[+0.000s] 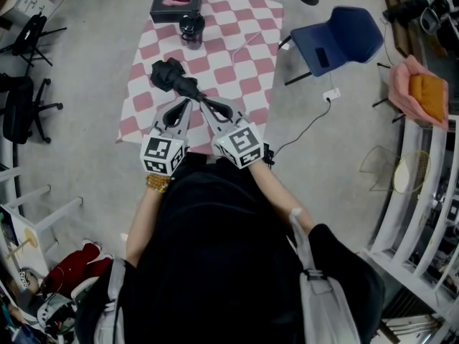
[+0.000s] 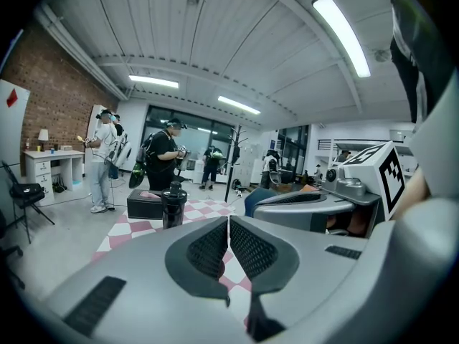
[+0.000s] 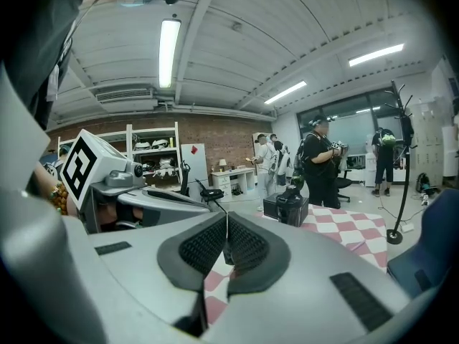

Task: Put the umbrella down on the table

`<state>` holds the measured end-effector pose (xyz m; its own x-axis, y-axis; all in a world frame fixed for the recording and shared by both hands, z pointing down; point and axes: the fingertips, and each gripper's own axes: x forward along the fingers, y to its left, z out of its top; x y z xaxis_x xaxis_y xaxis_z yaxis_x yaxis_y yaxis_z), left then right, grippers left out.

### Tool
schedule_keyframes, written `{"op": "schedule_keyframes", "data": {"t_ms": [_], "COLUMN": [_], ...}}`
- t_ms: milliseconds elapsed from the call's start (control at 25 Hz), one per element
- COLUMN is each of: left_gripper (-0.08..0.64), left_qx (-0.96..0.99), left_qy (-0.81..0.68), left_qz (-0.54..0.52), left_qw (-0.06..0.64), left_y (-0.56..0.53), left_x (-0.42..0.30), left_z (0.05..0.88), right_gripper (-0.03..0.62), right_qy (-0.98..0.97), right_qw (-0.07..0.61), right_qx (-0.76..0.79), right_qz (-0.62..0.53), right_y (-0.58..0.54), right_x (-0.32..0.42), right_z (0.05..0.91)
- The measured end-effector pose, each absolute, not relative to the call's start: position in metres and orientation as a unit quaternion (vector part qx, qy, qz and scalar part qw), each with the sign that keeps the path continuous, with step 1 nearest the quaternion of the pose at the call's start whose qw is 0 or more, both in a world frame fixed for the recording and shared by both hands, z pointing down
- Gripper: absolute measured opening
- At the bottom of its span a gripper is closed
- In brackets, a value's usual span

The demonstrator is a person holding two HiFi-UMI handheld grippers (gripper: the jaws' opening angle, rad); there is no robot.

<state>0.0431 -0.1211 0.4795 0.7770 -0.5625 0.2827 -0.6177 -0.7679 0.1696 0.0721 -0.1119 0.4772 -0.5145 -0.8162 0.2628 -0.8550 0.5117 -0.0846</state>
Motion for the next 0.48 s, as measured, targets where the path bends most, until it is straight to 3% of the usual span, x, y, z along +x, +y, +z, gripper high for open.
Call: {"op": "schedule_keyframes", "data": {"t_ms": [480], "left_gripper": [0.017], "left_qx": [0.932], "left_qy": [-0.319], "left_qz": [0.106], "left_qw": [0.136], "left_y": [-0.128], "left_x": [0.032], "left_z": [0.483], "right_gripper": [0.018], "right_qy": [-0.868], "right_qw": [0.102], "right_qx": [0.474], "right_qz": [0.106], "right_y": [-0.118], "right_x": [0.058], "right_z": [0.479]}}
